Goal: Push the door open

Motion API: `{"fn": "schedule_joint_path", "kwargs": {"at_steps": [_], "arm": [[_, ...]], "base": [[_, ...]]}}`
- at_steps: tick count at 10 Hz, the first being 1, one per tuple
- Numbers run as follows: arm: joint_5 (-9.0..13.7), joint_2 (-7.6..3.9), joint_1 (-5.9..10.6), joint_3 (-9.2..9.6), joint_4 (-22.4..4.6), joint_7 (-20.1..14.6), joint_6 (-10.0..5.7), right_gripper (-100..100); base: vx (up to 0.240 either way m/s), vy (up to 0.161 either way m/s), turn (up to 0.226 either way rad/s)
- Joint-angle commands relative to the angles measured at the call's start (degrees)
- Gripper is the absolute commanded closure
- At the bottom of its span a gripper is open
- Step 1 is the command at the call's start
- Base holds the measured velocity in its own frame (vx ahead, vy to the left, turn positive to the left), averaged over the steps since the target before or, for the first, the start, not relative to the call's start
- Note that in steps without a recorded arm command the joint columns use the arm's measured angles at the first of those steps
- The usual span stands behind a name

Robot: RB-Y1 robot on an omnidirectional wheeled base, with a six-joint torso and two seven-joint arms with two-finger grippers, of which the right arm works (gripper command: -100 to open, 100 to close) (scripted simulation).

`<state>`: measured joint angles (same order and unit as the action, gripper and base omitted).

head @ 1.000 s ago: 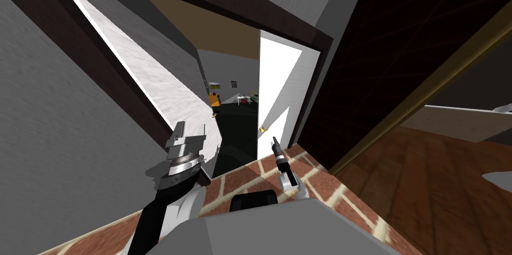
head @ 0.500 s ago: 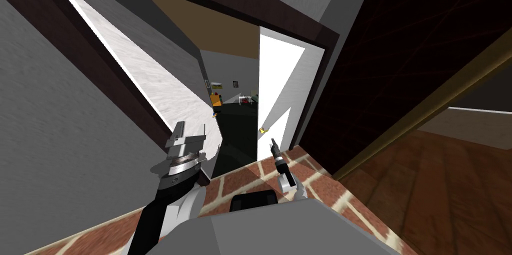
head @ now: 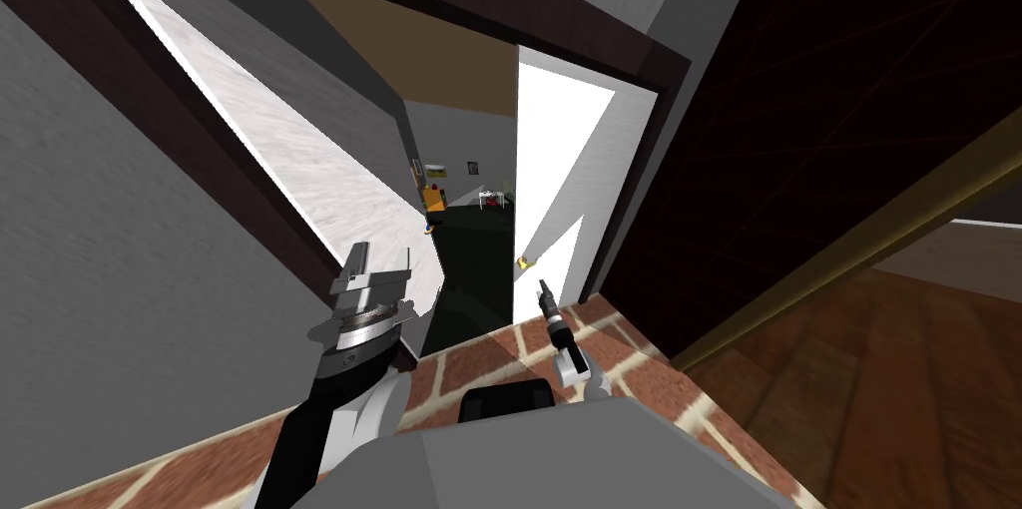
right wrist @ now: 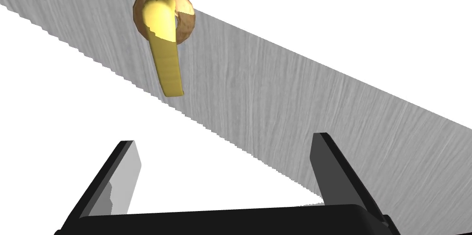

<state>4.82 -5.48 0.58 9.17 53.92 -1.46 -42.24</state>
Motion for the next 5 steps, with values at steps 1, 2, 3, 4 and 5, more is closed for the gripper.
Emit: {"fn": "schedule_joint_path", "kwargs": {"at_steps": [1, 2, 3, 4, 5], "arm": [[0.19, -0.03, 1.31, 0.47, -2.86, -0.26, -0.51, -100], [0.28, -0.03, 1.89, 0.72, -4.72, -0.38, -0.74, -100], [0.37, -0.03, 2.48, 0.97, -6.22, -0.5, -0.98, -100], [0.37, -0.03, 2.48, 0.97, -6.22, -0.5, -0.98, -100], [0.46, -0.03, 3.06, 1.21, -7.71, -0.61, -1.22, -100]], "base": [[0.074, -0.06, 0.069], [0.067, -0.077, 0.082], [0.075, -0.087, 0.073], [0.054, -0.05, 0.014], [0.044, -0.034, 0.03]]}}
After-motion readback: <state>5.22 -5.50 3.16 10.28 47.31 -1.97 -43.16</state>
